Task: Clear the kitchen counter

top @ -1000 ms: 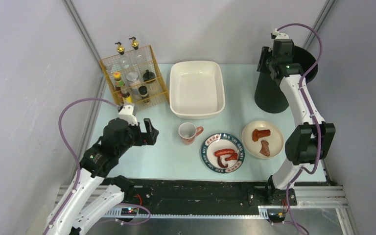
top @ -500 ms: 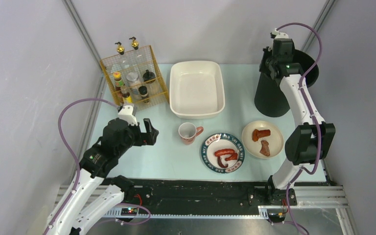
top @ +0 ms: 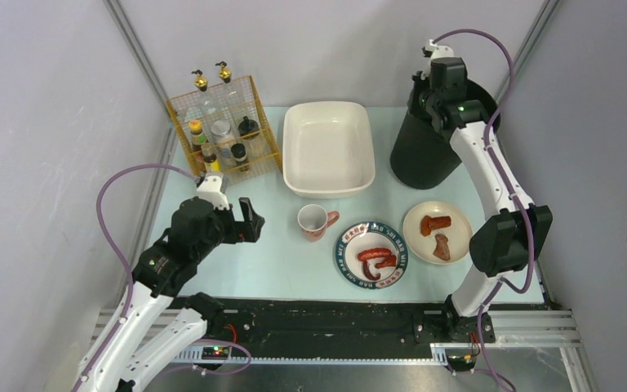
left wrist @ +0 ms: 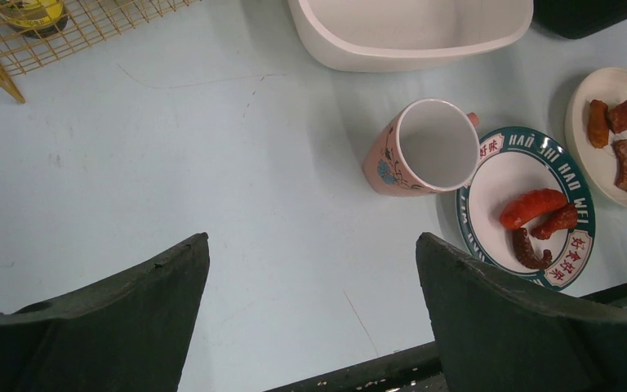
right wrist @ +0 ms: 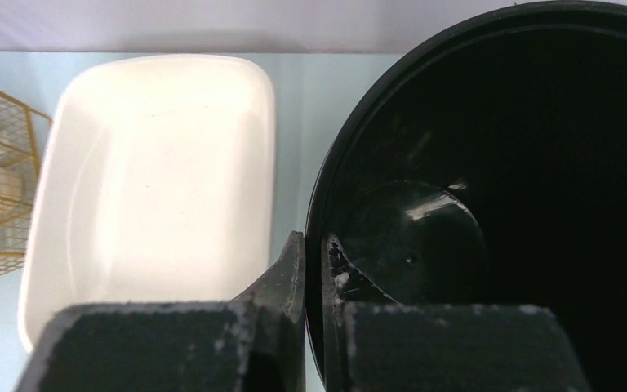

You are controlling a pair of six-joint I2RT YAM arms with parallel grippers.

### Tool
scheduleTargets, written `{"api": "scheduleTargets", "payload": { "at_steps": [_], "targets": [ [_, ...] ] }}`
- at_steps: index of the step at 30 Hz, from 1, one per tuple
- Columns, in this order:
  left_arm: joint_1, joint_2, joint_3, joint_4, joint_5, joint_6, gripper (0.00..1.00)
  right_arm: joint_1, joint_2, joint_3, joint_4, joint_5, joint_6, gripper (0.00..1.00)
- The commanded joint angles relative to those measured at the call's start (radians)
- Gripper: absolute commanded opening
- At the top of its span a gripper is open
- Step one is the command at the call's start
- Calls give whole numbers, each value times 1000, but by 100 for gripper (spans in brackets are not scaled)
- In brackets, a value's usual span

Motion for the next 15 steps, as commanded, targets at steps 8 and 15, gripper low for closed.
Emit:
{"api": "scheduleTargets", "payload": {
  "at_steps": [8, 15],
  "targets": [
    [-4, -6, -2, 8, -19, -3, 100, 135, 93, 138, 69, -8, 19, 0],
    [-4, -6, 0, 7, -20, -3, 100, 174, 125, 144, 60, -10, 22, 0]
  ]
}}
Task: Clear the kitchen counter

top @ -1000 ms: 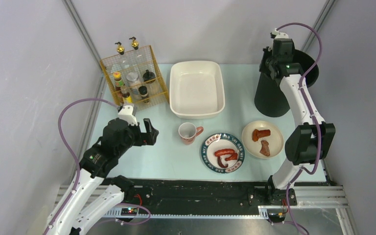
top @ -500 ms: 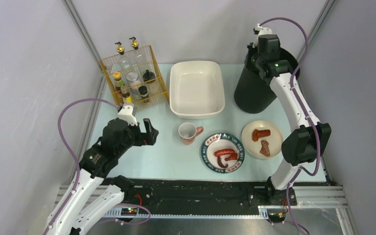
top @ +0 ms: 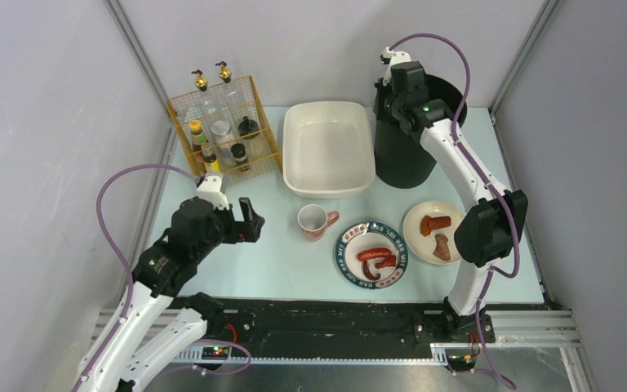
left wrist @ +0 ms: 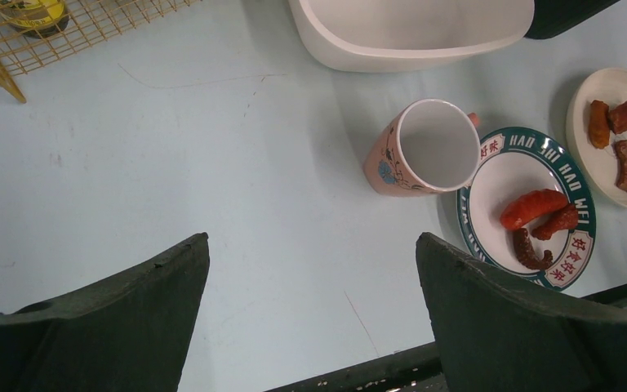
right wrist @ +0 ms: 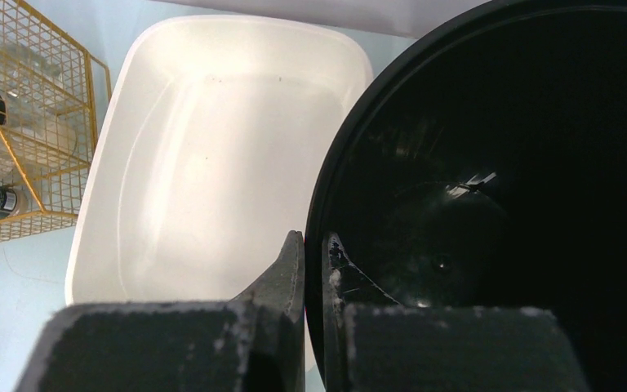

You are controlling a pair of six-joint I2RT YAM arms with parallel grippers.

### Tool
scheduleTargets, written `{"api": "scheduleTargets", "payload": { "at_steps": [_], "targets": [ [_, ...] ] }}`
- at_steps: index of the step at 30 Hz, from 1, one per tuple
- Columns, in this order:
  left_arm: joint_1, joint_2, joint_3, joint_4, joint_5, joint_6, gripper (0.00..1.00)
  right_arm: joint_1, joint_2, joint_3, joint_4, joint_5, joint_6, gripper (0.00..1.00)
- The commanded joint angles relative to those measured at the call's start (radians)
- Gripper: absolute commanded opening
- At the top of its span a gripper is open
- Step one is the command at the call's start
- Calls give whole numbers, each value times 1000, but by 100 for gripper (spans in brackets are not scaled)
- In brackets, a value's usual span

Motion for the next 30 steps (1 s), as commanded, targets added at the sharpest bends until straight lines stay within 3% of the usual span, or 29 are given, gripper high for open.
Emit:
{"api": "scheduleTargets", "payload": {
  "at_steps": [1, 4, 6, 11, 13, 21, 22, 24, 30],
  "targets": [
    [-3, -7, 0, 8, -19, -3, 100, 19, 13, 56, 50, -20, 25, 0],
    [-4, -7, 0, 8, -17, -3, 100, 29, 13, 53, 49, -28, 34, 1],
    [-3, -6, 0, 8, -18, -2, 100, 32, 7, 53, 50, -24, 37, 13],
    [-3, -6, 0, 8, -16, -3, 100, 35, -28, 43, 47, 1, 51, 57],
    [-3, -6, 0, 8, -15, -3, 100, 35, -53, 32, 44, 12, 49, 66],
    [-4, -10, 1, 7, -8, -1, 100, -25, -271, -119, 65, 34, 120, 76],
    [-3, -12, 0, 8, -8, -1, 100, -35, -298, -167, 71, 36, 149, 90],
    [-4, -13, 0, 8, -5, -1, 100, -70, -370, -230, 80, 25, 195, 98],
    [-3, -14, 1, 8, 3, 1, 100, -226, -557, -349, -36, -126, 320, 99]
  ]
}}
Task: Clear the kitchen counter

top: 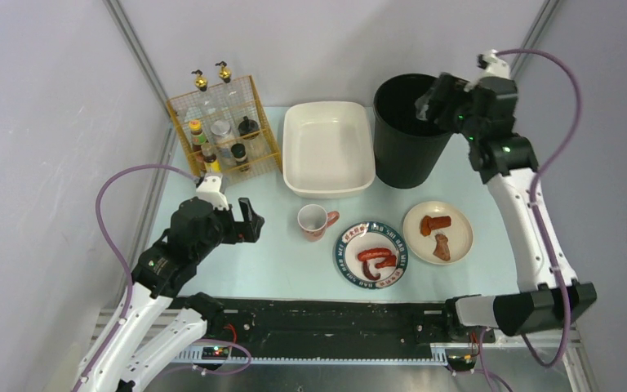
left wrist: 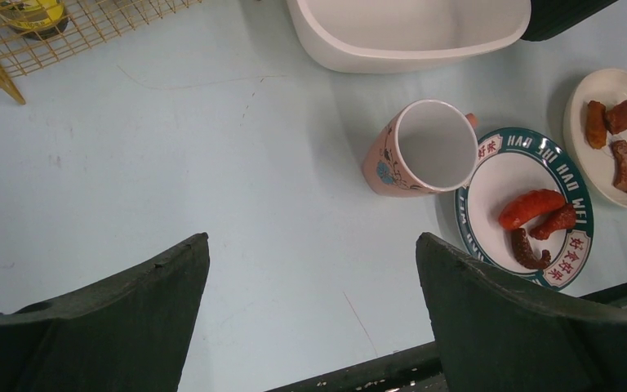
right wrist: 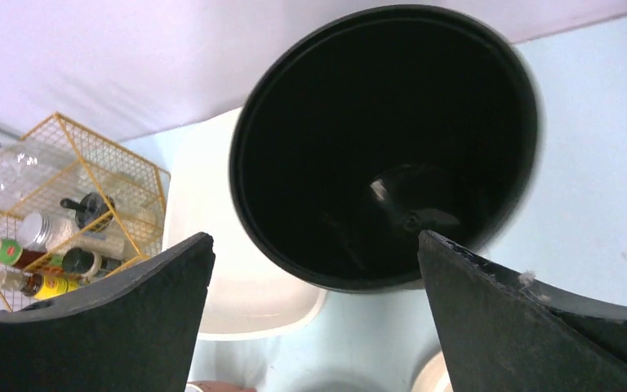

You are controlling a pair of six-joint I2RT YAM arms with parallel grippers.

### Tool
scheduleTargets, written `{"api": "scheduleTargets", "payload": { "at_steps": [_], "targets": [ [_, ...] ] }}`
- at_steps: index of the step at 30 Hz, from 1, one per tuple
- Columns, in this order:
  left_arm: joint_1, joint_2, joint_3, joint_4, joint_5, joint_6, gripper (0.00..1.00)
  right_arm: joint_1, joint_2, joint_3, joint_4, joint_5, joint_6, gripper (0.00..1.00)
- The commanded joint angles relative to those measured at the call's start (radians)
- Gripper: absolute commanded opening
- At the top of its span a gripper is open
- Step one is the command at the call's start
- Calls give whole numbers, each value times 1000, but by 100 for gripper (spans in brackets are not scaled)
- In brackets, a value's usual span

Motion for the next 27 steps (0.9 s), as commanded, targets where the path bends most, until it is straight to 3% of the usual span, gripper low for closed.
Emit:
{"api": "scheduleTargets", "payload": {
  "at_steps": [1, 10, 19, 24, 27],
  "targets": [
    [-3, -9, 1, 8, 1, 0, 99, -83, -103, -69, -74, -77, 99, 99],
    [-3, -14, 2, 8, 5, 1, 98, -162, -178, -199, -273, 221, 161, 100],
    [-4, -23, 0, 8, 4, 2, 98, -345, -239, -445, -258, 131, 219, 95],
    [-4, -24, 0, 8, 6, 3, 98, -322, -273, -550, -226, 18, 226, 91],
    [-3, -22, -2, 8, 9, 3, 98, -249, -308, -589, -190, -10, 225, 89]
  ]
}}
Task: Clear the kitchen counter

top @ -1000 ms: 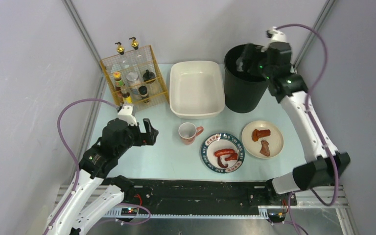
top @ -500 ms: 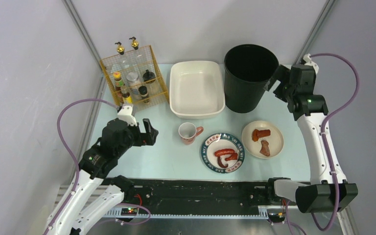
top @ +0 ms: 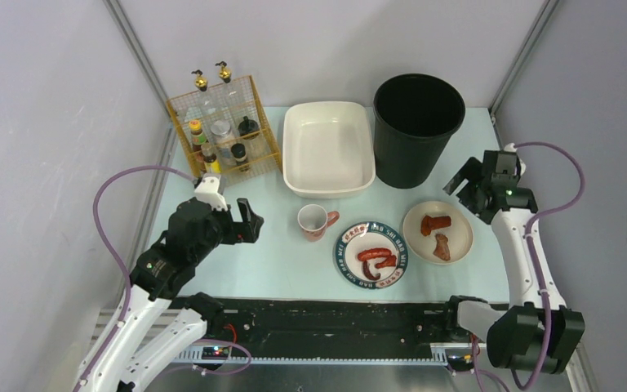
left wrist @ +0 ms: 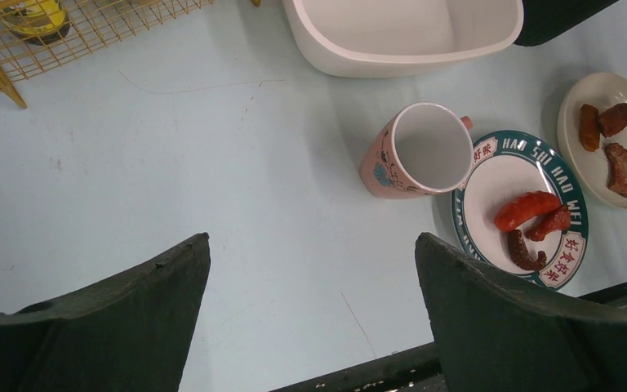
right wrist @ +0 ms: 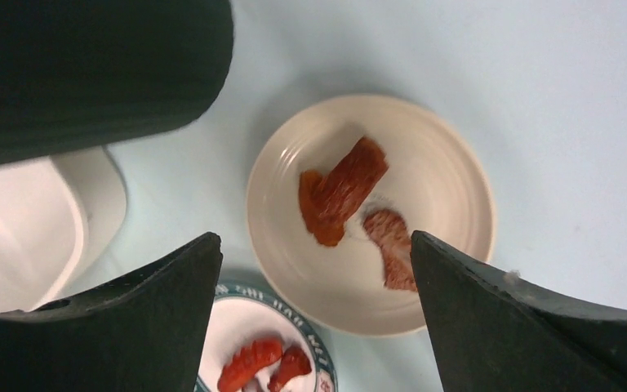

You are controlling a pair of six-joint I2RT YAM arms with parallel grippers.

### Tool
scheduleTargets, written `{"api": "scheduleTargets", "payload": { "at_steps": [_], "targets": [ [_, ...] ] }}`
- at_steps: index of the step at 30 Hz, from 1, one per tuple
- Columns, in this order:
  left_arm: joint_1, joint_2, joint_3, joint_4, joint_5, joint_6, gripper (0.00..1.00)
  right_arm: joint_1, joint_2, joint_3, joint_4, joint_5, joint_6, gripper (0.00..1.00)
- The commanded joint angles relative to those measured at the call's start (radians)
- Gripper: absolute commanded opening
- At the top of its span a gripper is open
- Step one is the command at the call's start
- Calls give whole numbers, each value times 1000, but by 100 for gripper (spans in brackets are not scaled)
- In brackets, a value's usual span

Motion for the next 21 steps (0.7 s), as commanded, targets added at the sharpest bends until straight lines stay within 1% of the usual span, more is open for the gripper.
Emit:
{"api": "scheduleTargets", "payload": {
  "at_steps": [1, 3, 4, 5, 6, 7, 10, 16, 21],
  "targets": [
    [-3, -6, 0, 8, 8, 2, 98, 92, -66, -41, 67, -89, 11, 89],
    [-3, -5, 1, 9, 9, 4, 98, 187, -59, -45, 62, -98, 21, 88],
    [-3, -5, 0, 9, 8, 3, 98, 209, -55, -49, 60, -123, 31, 86],
    [-2, -5, 0, 9, 7, 4, 98, 257, -44, -50, 50, -125, 37, 86],
    [-3, -4, 0, 9, 7, 3, 98, 306, -36, -49, 36, -117, 47, 84],
    [-3, -5, 1, 8, 6, 3, 98, 328, -33, -49, 28, -76, 52, 84],
    [-4, -7, -1, 7, 1, 2, 98, 422, -41, -56, 3, -21, 77, 82],
    [-3, -7, -1, 8, 2, 1, 98, 533, -34, -92, -53, -10, 134, 75],
    [-3, -7, 0, 8, 2, 2, 98, 588, -62, -203, -57, -19, 255, 73]
  ]
}}
